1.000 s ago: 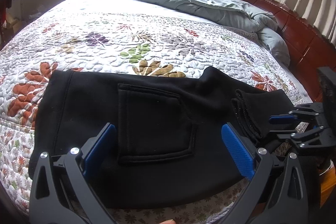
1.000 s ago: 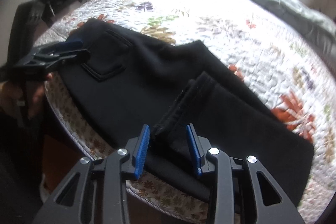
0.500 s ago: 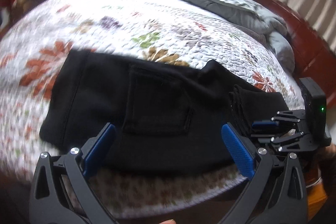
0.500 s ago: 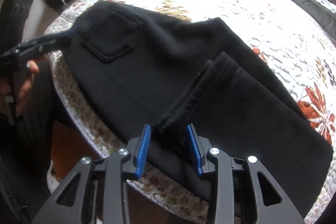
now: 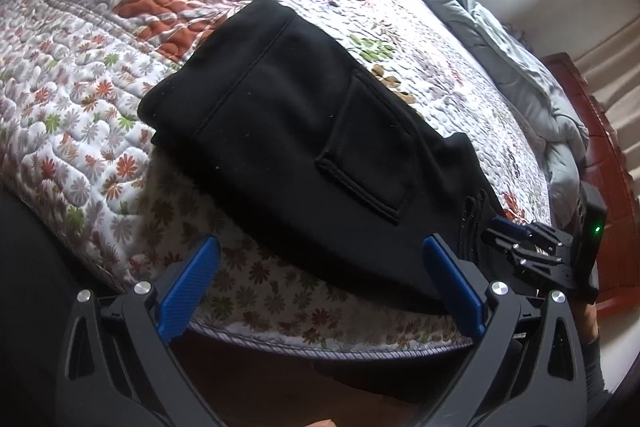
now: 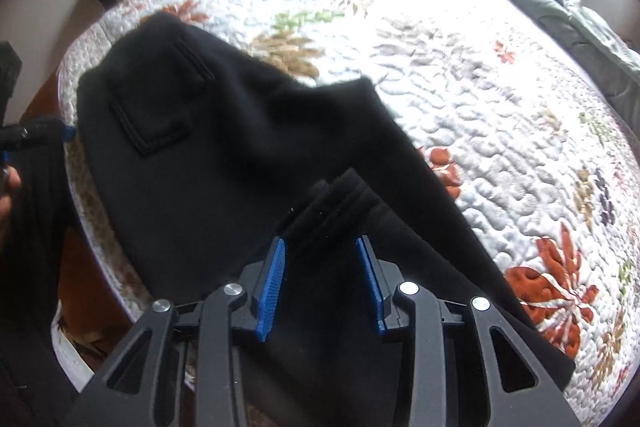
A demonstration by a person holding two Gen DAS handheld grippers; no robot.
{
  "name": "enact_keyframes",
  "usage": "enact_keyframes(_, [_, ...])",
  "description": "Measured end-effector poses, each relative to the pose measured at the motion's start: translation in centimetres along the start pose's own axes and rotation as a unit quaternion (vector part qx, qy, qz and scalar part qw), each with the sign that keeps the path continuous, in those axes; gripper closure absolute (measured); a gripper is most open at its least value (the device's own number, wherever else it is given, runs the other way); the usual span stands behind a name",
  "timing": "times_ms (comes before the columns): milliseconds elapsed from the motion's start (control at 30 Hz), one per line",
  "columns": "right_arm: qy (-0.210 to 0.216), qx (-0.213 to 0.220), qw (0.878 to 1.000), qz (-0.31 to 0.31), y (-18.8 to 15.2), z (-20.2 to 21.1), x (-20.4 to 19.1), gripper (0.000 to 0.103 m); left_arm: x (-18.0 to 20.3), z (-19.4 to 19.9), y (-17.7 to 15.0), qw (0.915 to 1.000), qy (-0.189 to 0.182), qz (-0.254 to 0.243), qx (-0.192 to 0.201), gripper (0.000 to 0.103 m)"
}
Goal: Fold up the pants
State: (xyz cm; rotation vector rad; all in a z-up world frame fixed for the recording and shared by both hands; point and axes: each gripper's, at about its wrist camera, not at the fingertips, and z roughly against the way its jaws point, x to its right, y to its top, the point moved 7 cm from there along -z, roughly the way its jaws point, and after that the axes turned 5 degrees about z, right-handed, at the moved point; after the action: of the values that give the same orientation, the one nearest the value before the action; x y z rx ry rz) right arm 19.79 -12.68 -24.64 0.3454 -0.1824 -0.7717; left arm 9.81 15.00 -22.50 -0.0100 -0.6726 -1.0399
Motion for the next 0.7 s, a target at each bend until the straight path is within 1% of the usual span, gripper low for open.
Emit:
enact_keyframes(133, [-0.002, -0.018, 0.999, 0.031, 0.1, -0.8, -1.0, 0.066, -0.4, -0.3, 0.8, 0.9998, 0.002, 0.02, 0.002, 0.003])
enact_keyframes(233, [0.007, -0.026, 0.998, 0.051, 0.7, -0.2, -1.3, 0.066, -1.0, -0.3, 1.2, 0.9988, -0.007, 0.047, 0.004, 0.003])
enact_keyframes(300, [0.022, -0.028, 0.997, 0.075, 1.7, 0.4, -1.7, 0.065, -1.4, -0.3, 1.3, 0.9977, -0.016, 0.065, 0.001, 0.003])
enact_keyframes(333, [0.041, -0.026, 0.995, 0.088, 3.1, 0.9, -1.9, 0.063, -1.6, -0.3, 1.3, 0.9971, -0.021, 0.074, 0.0, 0.003])
enact_keyframes(367, [0.057, -0.025, 0.994, 0.093, 4.3, 1.2, -1.9, 0.056, -1.8, -0.3, 1.4, 0.9965, -0.024, 0.081, 0.001, 0.003])
enact_keyframes(400, [0.073, -0.024, 0.992, 0.097, 5.4, 1.4, -1.9, 0.054, -2.1, -0.3, 1.5, 0.9957, -0.027, 0.088, 0.003, 0.003])
enact_keyframes(433, [0.101, -0.021, 0.989, 0.105, 7.3, 1.7, -2.2, 0.05, -2.5, -0.1, 1.7, 0.9945, -0.031, 0.099, 0.006, 0.003])
enact_keyframes(500, [0.143, -0.021, 0.982, 0.12, 10.4, 1.6, -2.9, 0.047, -3.1, 0.1, 1.9, 0.9922, -0.038, 0.118, 0.011, 0.003])
enact_keyframes(533, [0.169, -0.029, 0.976, 0.133, 12.2, 1.2, -3.7, 0.043, -3.4, 0.2, 2.1, 0.991, -0.041, 0.127, 0.015, 0.003])
enact_keyframes(600, [0.209, -0.042, 0.966, 0.15, 14.9, 0.4, -5.3, 0.04, -3.8, 0.3, 2.4, 0.9893, -0.045, 0.137, 0.021, 0.003])
enact_keyframes(633, [0.234, -0.056, 0.957, 0.161, 16.5, -0.3, -6.5, 0.038, -4.1, 0.3, 2.5, 0.9878, -0.049, 0.146, 0.024, 0.003])
enact_keyframes(700, [0.26, -0.071, 0.946, 0.178, 19.0, -1.5, -8.2, 0.036, -4.6, 0.3, 2.9, 0.984, -0.058, 0.166, 0.029, 0.003])
